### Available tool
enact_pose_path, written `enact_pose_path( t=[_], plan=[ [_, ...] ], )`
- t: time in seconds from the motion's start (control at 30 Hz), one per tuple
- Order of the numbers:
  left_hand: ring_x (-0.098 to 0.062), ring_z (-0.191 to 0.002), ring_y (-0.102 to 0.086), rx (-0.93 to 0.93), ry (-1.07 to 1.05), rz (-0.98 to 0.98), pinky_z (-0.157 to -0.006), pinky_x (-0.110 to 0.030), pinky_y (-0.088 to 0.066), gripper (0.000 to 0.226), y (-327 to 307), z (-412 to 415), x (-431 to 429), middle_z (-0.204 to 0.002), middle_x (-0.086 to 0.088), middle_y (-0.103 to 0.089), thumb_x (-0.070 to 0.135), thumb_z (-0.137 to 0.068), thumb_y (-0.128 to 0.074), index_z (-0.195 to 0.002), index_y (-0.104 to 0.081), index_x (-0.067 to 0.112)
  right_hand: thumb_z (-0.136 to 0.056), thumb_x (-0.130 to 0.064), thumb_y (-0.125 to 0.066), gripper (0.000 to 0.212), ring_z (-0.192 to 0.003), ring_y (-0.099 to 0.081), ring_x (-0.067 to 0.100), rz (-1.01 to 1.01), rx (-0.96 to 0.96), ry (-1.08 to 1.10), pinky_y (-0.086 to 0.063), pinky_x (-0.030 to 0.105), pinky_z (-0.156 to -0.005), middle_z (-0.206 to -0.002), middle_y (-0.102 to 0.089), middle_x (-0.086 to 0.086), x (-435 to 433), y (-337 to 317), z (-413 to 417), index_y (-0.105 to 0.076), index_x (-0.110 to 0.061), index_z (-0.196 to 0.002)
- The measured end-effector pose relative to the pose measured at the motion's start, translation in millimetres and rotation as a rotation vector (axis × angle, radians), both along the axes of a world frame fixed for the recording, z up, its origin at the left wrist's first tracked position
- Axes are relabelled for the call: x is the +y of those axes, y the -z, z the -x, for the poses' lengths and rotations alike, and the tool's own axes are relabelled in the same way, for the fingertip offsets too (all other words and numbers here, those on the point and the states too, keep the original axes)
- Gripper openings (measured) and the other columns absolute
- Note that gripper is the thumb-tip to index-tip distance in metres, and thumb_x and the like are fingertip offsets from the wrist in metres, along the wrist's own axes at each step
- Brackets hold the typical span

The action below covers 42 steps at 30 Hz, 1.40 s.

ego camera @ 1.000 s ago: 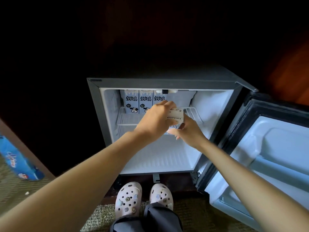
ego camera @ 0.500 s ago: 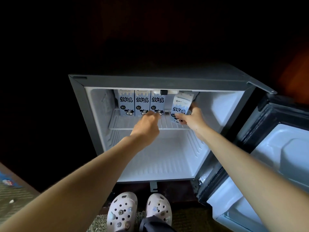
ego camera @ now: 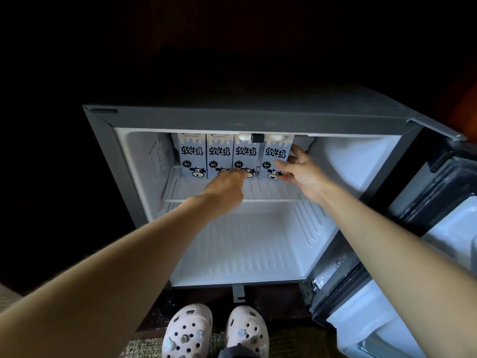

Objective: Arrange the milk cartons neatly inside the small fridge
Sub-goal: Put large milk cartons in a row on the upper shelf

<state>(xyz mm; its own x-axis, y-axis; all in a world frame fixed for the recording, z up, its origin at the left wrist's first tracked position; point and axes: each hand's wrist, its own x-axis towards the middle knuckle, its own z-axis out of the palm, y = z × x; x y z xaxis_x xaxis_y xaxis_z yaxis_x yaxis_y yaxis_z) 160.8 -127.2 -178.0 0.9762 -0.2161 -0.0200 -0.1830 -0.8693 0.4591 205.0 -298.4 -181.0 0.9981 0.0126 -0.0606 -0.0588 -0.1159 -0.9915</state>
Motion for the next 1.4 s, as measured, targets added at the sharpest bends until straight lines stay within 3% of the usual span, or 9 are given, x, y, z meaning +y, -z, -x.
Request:
enact_pose_path(
  t=[0.3,0.5,0.67,0.73,0.87,1.07,1.17,1.2,1.4],
  plan=[
    [-0.027,-0.113,-0.053,-0.014,0.034,-0.008,-0.096,-0.039,-0.047,0.045,4.7,-10.0,-5.7,-0.126,-0.014,-0.054,-0.014,-0.087,-0.034,-0.127,-0.047,0.003,-0.092,-0.004,-0.052,0.057,-0.096,-0.058,0.012,0.037,0.020,-0.069,-0.051,0.020,-0.076,-0.122,-0.057,0.007,2.6,3.7,-9.1,-0.030,-0.018,-0.144],
    [-0.026,-0.114,-0.052,-0.018,0.024,-0.005,-0.097,-0.039,-0.046,0.039,8.1,-13.9,-5.5,-0.123,-0.012,-0.054,-0.012,-0.088,-0.033,-0.119,-0.051,0.004,-0.093,0.001,-0.049,0.054,-0.106,-0.052,0.014,0.187,-0.031,-0.051,-0.052,0.014,-0.071,-0.134,-0.053,0.008,8.8,10.7,-2.0,-0.032,-0.018,-0.141],
    [-0.026,-0.104,-0.056,-0.011,0.006,0.020,-0.090,-0.037,-0.049,0.024,8.2,-16.1,-8.9,-0.110,-0.013,-0.057,-0.006,-0.093,-0.033,-0.102,-0.052,0.005,-0.092,-0.005,-0.053,0.053,-0.114,-0.053,0.019,0.345,-0.054,-0.050,-0.047,0.033,-0.097,-0.131,-0.053,0.004,12.0,9.4,-3.9,-0.032,-0.019,-0.139],
    [-0.025,-0.105,-0.054,-0.009,0.014,0.022,-0.090,-0.035,-0.046,0.025,7.0,-15.4,-10.5,-0.112,-0.012,-0.056,-0.006,-0.093,-0.033,-0.106,-0.053,0.004,-0.091,-0.006,-0.054,0.056,-0.119,-0.051,0.021,0.378,-0.038,-0.051,-0.046,0.039,-0.102,-0.133,-0.053,0.004,12.1,10.8,-4.9,-0.031,-0.018,-0.141],
    [-0.024,-0.110,-0.051,-0.002,0.035,0.008,-0.087,-0.030,-0.040,0.029,5.9,-13.5,-12.2,-0.118,-0.012,-0.054,-0.006,-0.093,-0.034,-0.116,-0.051,0.001,-0.091,-0.008,-0.055,0.057,-0.121,-0.050,0.019,0.397,-0.021,-0.051,-0.046,0.037,-0.102,-0.137,-0.050,0.002,12.0,11.4,-3.2,-0.031,-0.018,-0.142],
    [-0.026,-0.117,-0.049,0.028,0.016,-0.012,-0.093,-0.033,-0.042,0.040,1.1,-3.5,-13.2,-0.128,-0.013,-0.050,-0.006,-0.092,-0.037,-0.130,-0.043,0.005,-0.095,-0.015,-0.049,0.032,-0.113,-0.054,0.024,0.482,0.002,0.062,-0.047,0.038,-0.098,-0.129,-0.056,0.007,24.9,11.1,5.4,-0.046,-0.013,-0.126],
    [-0.027,-0.108,-0.053,0.014,-0.021,0.005,-0.089,-0.035,-0.047,0.044,-8.5,5.9,-10.0,-0.116,-0.014,-0.053,-0.008,-0.091,-0.037,-0.132,-0.040,0.007,-0.094,-0.016,-0.049,0.021,-0.094,-0.052,0.020,0.557,0.021,0.097,-0.045,0.027,-0.071,-0.113,-0.059,0.011,31.5,7.7,17.5,-0.050,-0.009,-0.114],
    [-0.027,-0.104,-0.054,0.006,-0.031,0.007,-0.086,-0.035,-0.047,0.043,-12.5,10.2,-8.5,-0.112,-0.014,-0.053,-0.008,-0.091,-0.037,-0.132,-0.039,0.007,-0.094,-0.016,-0.050,0.024,-0.093,-0.052,0.020,0.593,0.030,0.099,-0.042,0.026,-0.069,-0.115,-0.059,0.013,33.5,5.7,23.4,-0.050,-0.005,-0.116],
    [-0.032,-0.108,-0.055,-0.047,-0.114,-0.011,-0.090,-0.040,-0.050,0.043,-46.5,56.8,-0.5,-0.124,-0.018,-0.054,-0.004,-0.091,-0.033,-0.132,-0.042,0.005,-0.094,-0.007,-0.045,0.036,-0.115,-0.053,0.030,0.726,0.021,0.123,-0.044,0.029,-0.087,-0.131,-0.051,0.020,52.7,-25.1,81.1,-0.044,0.003,-0.129]
  ],
)
